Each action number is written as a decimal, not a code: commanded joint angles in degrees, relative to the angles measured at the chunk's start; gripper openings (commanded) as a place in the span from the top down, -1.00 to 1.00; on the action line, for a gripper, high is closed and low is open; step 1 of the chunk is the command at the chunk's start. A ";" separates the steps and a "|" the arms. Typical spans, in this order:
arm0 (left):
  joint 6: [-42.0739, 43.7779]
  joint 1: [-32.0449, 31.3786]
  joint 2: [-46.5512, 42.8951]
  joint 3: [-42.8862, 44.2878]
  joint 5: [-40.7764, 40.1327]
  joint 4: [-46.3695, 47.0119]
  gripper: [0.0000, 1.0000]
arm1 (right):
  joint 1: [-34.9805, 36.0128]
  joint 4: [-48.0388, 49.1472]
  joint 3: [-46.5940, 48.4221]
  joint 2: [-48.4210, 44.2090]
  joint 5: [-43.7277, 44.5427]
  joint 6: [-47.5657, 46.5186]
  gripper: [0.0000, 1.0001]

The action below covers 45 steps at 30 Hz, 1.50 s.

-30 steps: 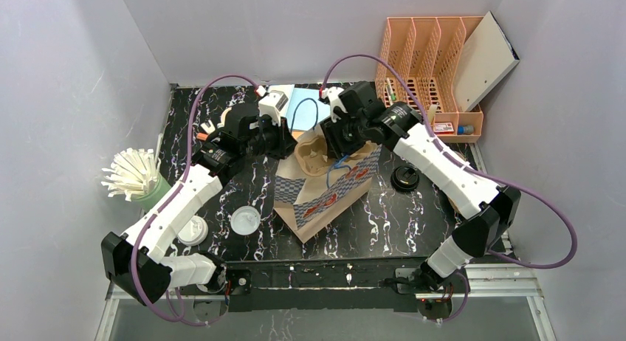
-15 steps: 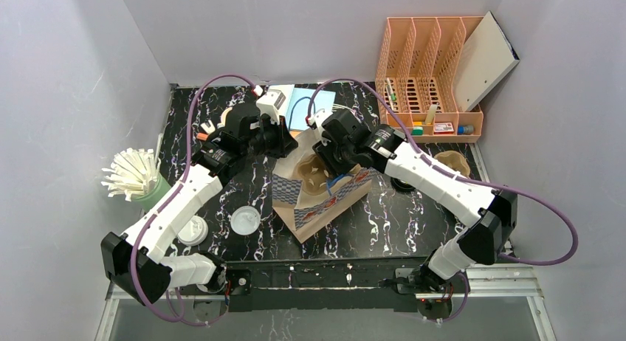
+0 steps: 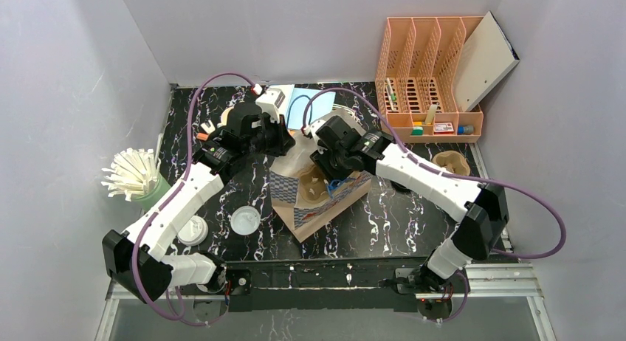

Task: Pack the takeout coffee

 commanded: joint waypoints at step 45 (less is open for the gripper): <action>13.81 -1.60 -4.32 -6.72 -8.74 12.33 1.00 | 1.21 4.12 -9.48 11.56 -4.99 4.97 0.26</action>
